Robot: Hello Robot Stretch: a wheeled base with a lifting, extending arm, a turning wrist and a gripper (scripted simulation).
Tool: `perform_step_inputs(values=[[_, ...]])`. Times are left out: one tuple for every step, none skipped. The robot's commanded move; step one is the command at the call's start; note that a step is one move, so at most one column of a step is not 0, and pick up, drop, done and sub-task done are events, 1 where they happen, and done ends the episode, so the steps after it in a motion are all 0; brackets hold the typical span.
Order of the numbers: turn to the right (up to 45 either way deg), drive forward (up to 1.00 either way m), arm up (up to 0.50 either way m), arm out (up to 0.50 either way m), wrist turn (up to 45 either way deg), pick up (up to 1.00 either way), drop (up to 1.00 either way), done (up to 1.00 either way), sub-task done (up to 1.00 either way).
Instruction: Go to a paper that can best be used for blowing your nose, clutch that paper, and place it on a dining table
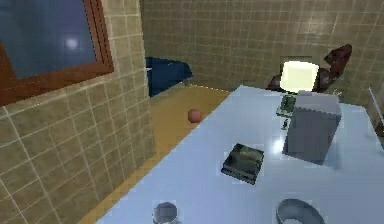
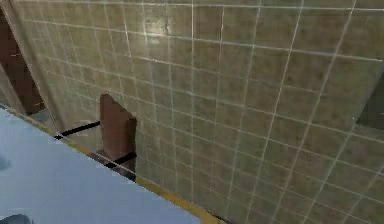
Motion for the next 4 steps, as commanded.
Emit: perform_step_inputs(values=[[36.0,0.0,0.0,0.0,0.0,0.0,0.0,0.0,0.0],[45.0,0.0,0.0,0.0,0.0,0.0,0.0,0.0,0.0],[-45.0,0.0,0.0,0.0,0.0,0.0,0.0,0.0,0.0],[45.0,0.0,0.0,0.0,0.0,0.0,0.0,0.0,0.0]])
